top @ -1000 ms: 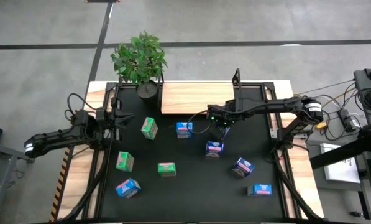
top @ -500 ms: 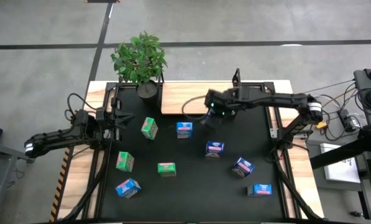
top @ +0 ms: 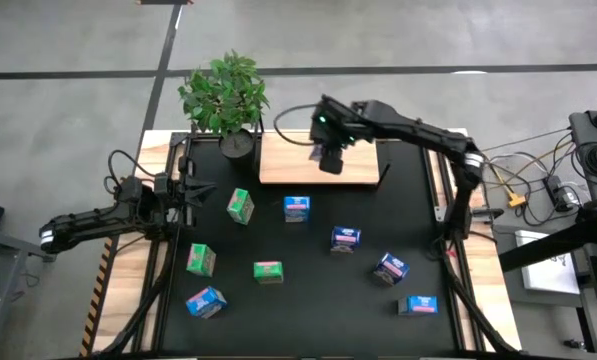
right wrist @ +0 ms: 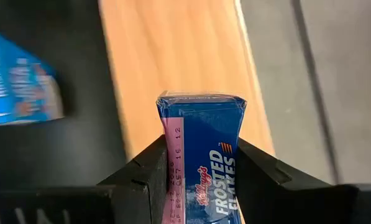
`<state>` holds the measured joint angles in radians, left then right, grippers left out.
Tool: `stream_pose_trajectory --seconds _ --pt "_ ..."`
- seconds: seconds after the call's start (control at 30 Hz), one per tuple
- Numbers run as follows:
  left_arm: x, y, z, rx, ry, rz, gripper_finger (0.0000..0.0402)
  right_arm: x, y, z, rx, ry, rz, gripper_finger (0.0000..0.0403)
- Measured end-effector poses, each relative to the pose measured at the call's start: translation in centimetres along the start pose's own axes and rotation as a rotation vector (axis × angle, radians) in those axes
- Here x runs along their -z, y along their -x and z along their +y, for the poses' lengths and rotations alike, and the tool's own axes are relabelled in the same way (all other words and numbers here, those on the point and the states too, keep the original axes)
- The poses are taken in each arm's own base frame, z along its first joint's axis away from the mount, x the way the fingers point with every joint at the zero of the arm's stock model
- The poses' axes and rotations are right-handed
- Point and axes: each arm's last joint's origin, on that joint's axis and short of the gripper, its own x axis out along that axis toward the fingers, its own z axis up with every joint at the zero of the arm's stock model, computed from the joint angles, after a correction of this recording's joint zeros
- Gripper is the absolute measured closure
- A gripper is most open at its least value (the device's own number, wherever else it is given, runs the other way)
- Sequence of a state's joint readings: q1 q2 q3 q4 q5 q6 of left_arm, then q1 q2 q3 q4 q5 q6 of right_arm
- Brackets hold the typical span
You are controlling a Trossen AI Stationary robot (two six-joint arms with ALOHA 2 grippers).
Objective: Stack cereal on shelf
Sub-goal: Put the top blue cereal box on the shelf
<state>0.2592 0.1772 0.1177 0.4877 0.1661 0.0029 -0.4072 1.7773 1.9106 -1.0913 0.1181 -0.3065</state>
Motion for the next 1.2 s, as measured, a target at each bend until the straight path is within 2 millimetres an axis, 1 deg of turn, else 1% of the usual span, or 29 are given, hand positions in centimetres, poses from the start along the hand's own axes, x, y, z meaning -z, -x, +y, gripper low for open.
stream_pose_trajectory --seconds 0.1,0.2,0.3,0.37,0.67,0.87,0.93,1.03,1.2 --pt "0.0 0.0 0.0 0.0 0.0 0.0 0.04 -1.1 -1.8 -1.8 -0.003 0.081 0.002 0.0264" --pt "0.0 0.0 0.0 0.0 0.0 0.0 0.04 -1.7 -3.5 -3.5 0.012 0.137 0.012 0.0264" --pt "0.0 0.0 0.0 0.0 0.0 0.0 0.04 -1.9 -4.7 -4.8 -0.028 0.16 0.016 0.0264" --pt "0.0 0.0 0.0 0.0 0.0 0.0 0.04 -2.0 -5.1 -5.5 -0.067 0.154 0.009 0.0264" --pt "0.0 0.0 0.0 0.0 -0.006 0.0 0.04 -1.7 -6.0 -7.1 -0.074 0.117 0.057 0.0264" --pt "0.0 0.0 0.0 0.0 -0.014 0.0 0.04 -1.2 -7.7 -7.7 -0.083 0.104 0.089 0.0264" --pt "0.0 0.0 0.0 0.0 -0.014 0.0 0.04 -1.1 -7.8 -7.9 -0.085 0.099 0.088 0.0263" --pt "0.0 0.0 0.0 0.001 -0.014 0.0 0.04 -1.1 -8.2 -8.1 -0.084 0.093 0.088 0.0251" --pt "0.0 0.0 0.0 0.0 -0.014 0.0 0.04 -0.9 -8.4 -8.3 -0.081 0.073 0.093 0.0214"
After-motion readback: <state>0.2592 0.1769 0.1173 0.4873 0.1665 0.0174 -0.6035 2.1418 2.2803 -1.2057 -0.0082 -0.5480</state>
